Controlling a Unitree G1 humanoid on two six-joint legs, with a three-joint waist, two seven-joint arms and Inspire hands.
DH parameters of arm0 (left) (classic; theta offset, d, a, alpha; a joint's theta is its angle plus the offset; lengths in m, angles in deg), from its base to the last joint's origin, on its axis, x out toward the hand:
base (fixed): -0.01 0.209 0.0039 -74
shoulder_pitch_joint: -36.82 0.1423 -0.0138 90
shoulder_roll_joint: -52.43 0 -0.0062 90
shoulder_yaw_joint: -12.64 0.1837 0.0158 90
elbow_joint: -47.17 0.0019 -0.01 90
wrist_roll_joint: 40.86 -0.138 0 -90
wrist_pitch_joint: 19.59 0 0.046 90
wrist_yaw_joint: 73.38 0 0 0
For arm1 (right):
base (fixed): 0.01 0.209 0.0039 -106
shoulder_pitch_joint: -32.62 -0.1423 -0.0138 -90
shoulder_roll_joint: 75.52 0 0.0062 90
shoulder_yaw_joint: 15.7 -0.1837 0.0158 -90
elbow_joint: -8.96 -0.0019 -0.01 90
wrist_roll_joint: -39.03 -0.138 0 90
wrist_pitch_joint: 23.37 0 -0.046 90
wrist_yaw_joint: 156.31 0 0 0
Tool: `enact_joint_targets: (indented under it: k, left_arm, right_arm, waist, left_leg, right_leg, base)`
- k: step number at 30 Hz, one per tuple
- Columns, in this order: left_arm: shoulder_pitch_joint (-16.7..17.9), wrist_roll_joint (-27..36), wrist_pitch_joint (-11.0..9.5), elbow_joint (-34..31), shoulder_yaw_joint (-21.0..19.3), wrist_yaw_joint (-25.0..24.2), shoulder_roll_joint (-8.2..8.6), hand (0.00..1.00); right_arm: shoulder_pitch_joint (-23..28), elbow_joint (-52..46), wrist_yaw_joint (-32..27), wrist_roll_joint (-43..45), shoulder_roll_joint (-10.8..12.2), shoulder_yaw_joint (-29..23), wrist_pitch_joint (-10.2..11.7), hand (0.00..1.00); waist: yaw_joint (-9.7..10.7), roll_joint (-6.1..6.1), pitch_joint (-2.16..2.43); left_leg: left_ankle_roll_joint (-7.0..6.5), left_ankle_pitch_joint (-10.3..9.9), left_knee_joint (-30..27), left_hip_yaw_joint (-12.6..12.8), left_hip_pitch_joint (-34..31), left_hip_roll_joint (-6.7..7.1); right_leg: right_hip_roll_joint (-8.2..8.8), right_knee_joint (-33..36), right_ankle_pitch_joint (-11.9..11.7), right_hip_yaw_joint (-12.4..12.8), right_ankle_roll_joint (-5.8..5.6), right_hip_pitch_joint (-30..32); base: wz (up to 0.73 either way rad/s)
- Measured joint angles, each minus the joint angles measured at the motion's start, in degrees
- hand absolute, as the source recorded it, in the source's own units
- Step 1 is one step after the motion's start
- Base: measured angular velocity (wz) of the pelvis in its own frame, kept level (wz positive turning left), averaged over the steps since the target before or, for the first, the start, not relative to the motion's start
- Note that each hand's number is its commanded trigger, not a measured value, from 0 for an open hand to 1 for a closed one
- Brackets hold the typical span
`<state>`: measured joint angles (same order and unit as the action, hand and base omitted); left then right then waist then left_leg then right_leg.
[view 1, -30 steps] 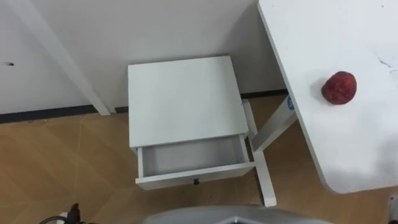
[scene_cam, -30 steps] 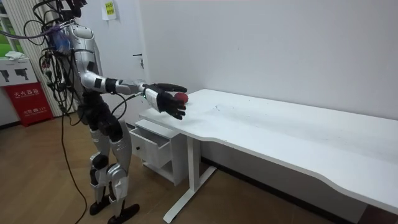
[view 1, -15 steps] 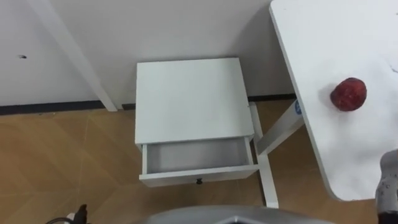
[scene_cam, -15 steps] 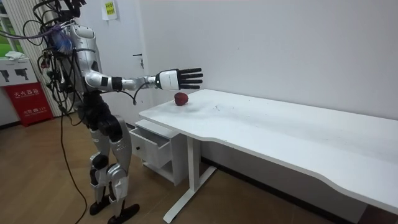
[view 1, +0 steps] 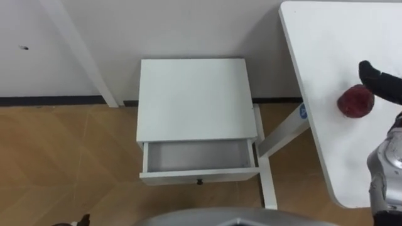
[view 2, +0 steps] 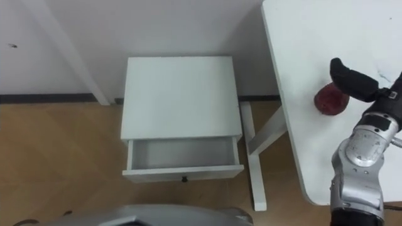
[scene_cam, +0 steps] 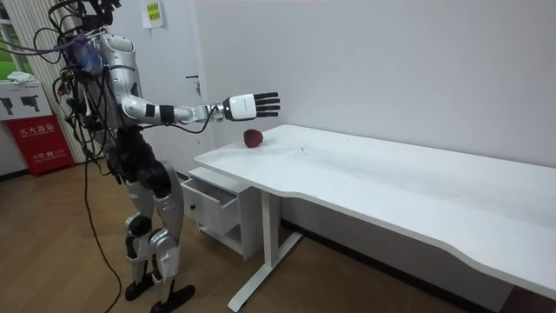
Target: Put apple and close drawer
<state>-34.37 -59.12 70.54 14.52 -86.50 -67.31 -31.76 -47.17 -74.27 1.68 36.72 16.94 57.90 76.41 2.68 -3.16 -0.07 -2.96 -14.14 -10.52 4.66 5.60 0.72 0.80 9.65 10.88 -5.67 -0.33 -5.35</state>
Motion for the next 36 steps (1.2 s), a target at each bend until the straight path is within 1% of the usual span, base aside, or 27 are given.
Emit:
enact_joint_targets:
  k: [8, 15, 20, 23, 27, 32, 36]
  left_arm:
    - [-0.12, 0.06, -0.54, -0.06, 0.0, 0.04, -0.17, 0.0]
    - [-0.1, 0.07, -0.61, 0.01, 0.0, 1.11, -0.14, 0.0]
    - [-0.14, 0.06, -0.61, 0.11, 0.0, 1.22, -0.14, 0.0]
    - [-0.24, 0.06, -0.62, 0.47, 0.0, 1.33, -0.12, 0.0]
    - [-0.24, 0.06, -0.6, 1.25, 0.0, 2.34, -0.09, 0.0]
    - [-0.32, 0.08, -0.67, 2.5, 0.01, 2.39, -0.1, 0.0]
    - [-0.36, 0.17, -1.31, 3.37, 0.01, 2.4, -0.12, 0.0]
  right_arm:
    - [0.06, 1.62, 3.58, 0.89, 0.0, 1.26, 0.02, 0.0]
    - [1.76, 3.97, 6.59, 0.84, 0.0, 1.79, 0.05, 0.0]
    - [2.76, 4.64, 6.73, 0.87, 0.0, 1.83, 0.08, 0.0]
    - [2.94, 6.88, 6.73, 0.88, 0.01, 2.03, 0.11, 0.0]
    - [3.4, 8.02, 6.71, 0.89, 0.01, 2.86, 0.11, 0.0]
    - [3.49, 8.23, 6.71, 0.89, 0.01, 4.01, 0.12, 0.0]
    - [3.65, 8.24, 6.66, 0.88, 0.0, 4.0, 0.15, 0.0]
  waist:
    - [0.21, 0.17, 0.03]
    - [0.04, 0.27, 0.07]
    - [0.05, 0.48, 0.09]
    - [0.02, 0.45, 0.12]
    - [0.03, 0.53, 0.16]
    - [0.1, 0.6, 0.14]
    - [0.07, 0.56, 0.12]
  left_leg:
    - [0.0, 0.0, -0.32, -0.12, 0.1, -0.01]
    - [0.0, 0.0, -0.61, -0.14, 0.03, -0.01]
    - [0.0, 0.0, -0.64, -0.14, 0.01, -0.03]
    - [0.0, 0.0, -0.66, -0.12, 0.01, -0.02]
    - [0.0, 0.0, -0.67, -0.12, 0.02, -0.03]
    - [0.0, 0.0, -0.68, -0.14, 0.0, -0.03]
    - [0.0, 0.0, -0.64, -0.17, -0.02, -0.03]
  right_leg:
    - [0.1, -0.08, -0.01, -0.61, 0.01, -0.5]
    - [0.11, 0.0, -0.05, -0.75, 0.05, -0.66]
    - [0.09, 0.02, -0.08, -0.78, 0.09, -0.68]
    - [0.09, 0.02, -0.08, -0.78, 0.09, -0.7]
    - [0.08, 0.02, -0.08, -0.75, 0.09, -0.7]
    - [0.1, 0.02, -0.08, -0.77, 0.09, -0.67]
    - [0.09, 0.03, -0.08, -0.8, 0.09, -0.66]
  base:
    - [0.02]
    - [0.0]
    - [0.0]
    - [0.0]
    - [0.0]
    - [0.0]
    - [0.0]
